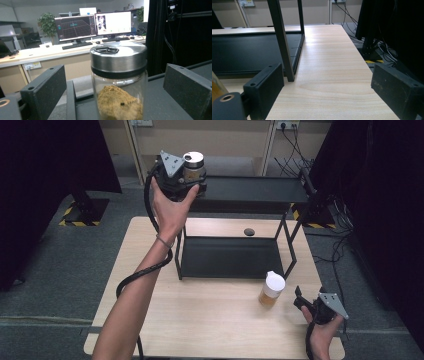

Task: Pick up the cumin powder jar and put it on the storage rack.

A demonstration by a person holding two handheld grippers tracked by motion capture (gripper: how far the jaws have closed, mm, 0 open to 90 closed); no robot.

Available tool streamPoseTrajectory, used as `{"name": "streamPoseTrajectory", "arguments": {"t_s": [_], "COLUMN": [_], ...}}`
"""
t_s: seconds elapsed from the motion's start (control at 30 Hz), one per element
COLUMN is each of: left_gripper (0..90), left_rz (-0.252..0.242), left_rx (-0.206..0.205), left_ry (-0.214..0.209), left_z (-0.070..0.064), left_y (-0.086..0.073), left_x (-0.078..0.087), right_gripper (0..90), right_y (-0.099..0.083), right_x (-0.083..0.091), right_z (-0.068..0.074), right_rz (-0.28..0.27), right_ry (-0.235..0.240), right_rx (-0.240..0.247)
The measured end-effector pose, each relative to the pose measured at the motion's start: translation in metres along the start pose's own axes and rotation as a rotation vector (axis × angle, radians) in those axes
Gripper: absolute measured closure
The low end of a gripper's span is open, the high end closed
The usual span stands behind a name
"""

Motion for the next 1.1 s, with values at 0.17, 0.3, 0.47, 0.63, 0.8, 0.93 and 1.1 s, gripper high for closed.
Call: {"name": "streamPoseTrajectory", "arguments": {"t_s": [0.17, 0.3, 0.47, 0.63, 0.8, 0.93, 1.1], "left_gripper": [3.8, 3.8, 3.8, 3.8, 3.9, 3.9, 3.9], "left_rz": [-0.015, -0.036, -0.059, -0.074, -0.092, -0.094, -0.098], "left_rx": [-0.011, -0.019, -0.010, -0.038, -0.060, -0.052, -0.050], "left_ry": [-0.008, -0.012, -0.027, -0.048, -0.067, -0.081, -0.087], "left_z": [0.001, 0.001, -0.001, -0.005, -0.011, -0.012, -0.012], "left_y": [-0.002, -0.002, -0.005, -0.008, -0.018, -0.028, -0.040], "left_x": [0.014, 0.027, 0.043, 0.057, 0.067, 0.072, 0.074], "right_gripper": [11.5, 11.5, 11.5, 11.5, 11.7, 11.7, 11.7], "right_y": [0.000, 0.000, 0.000, 0.000, 0.000, 0.000, 0.000], "right_x": [0.000, 0.000, 0.000, 0.000, 0.000, 0.000, 0.000], "right_z": [0.000, 0.000, 0.001, 0.001, 0.001, 0.002, 0.002], "right_rz": [-0.001, 0.000, 0.001, 0.001, 0.001, 0.001, 0.001], "right_ry": [0.000, 0.000, 0.000, 0.000, 0.000, 0.001, 0.003], "right_rx": [0.004, 0.003, 0.004, 0.008, 0.012, 0.016, 0.019]}}
Point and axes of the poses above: each handheld gripper's, and its own axes: x roughly backward along the jaws, y roughly out of its top, z roughly to its left, the point moved 9 cm from there along -x, roughly forward along the jaws, and after that the axes turned 6 degrees about y, right-handed, at the moved point
